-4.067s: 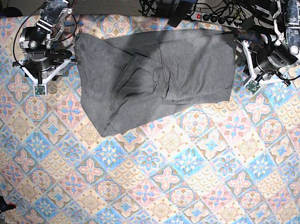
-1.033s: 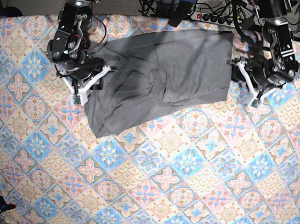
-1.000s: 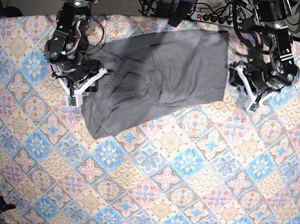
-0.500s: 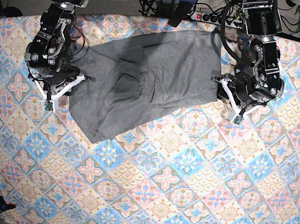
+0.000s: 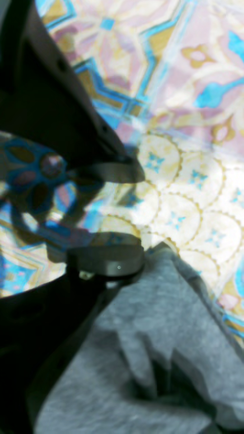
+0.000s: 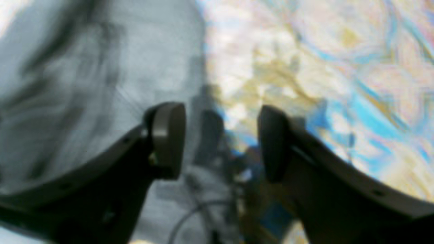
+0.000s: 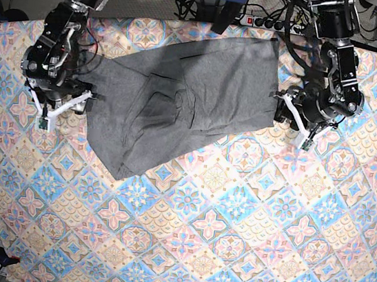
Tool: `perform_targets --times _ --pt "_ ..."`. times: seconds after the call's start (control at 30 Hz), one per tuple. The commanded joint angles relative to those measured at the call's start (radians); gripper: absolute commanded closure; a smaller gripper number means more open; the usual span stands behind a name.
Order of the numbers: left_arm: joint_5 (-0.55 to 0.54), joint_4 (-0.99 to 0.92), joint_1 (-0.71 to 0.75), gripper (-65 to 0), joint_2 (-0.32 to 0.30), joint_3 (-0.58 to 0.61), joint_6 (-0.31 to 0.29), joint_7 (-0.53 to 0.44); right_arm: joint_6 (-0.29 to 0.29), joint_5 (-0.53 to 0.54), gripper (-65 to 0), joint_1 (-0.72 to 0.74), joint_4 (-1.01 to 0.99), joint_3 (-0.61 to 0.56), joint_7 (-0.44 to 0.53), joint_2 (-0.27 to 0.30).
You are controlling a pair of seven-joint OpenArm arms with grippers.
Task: Fold the T-shirt properly
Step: 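Release the left gripper and raise it away from the shirt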
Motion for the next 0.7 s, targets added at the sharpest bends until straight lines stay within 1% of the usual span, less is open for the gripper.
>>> perform_targets --times 0.0,0.1,0.17,0.27,0.33,0.37,0.5,0.57,0.67 --pt "0.096 -0.03 0.052 -27.4 -0.01 -0.027 -0.003 0.142 0.006 0.016 -39.1 0.031 0.007 0.005 0.02 0.006" --pt "0.09 -0.03 0.078 -27.4 -0.056 -0.062 -0.003 0.085 0.013 0.015 -42.7 0.044 -0.026 0.005 0.022 0.011" --pt "0.09 -0.03 0.08 -27.4 -0.08 -0.105 -0.003 0.061 0.023 0.016 -43.1 0.047 -0.04 0.005 0.025 0.011" --pt "0.092 -0.029 0.087 -27.4 -0.088 -0.191 -0.003 0.025 0.101 0.016 -43.1 0.047 -0.043 0.005 0.036 0.011" --pt "0.09 -0.029 0.086 -27.1 -0.106 -0.214 -0.003 0.01 0.155 0.018 -43.1 0.047 -0.046 0.005 0.028 0.011" --pt "0.09 -0.02 0.086 -27.1 -0.115 -0.22 -0.003 0.01 0.172 0.019 -43.1 0.048 -0.053 0.005 0.028 0.006" --pt "0.084 0.089 0.116 -26.8 -0.114 -0.237 -0.003 0.005 0.182 0.018 -43.1 0.096 -0.161 0.011 0.034 0.006" --pt "0.035 0.16 0.142 -26.8 -0.114 -0.232 -0.003 0.004 0.182 0.018 -43.1 0.117 -0.223 0.006 0.036 0.008" --pt "-0.08 0.263 0.178 -26.8 -0.114 -0.232 -0.003 0.004 0.196 0.018 -43.1 0.119 -0.277 0.006 0.06 0.008"
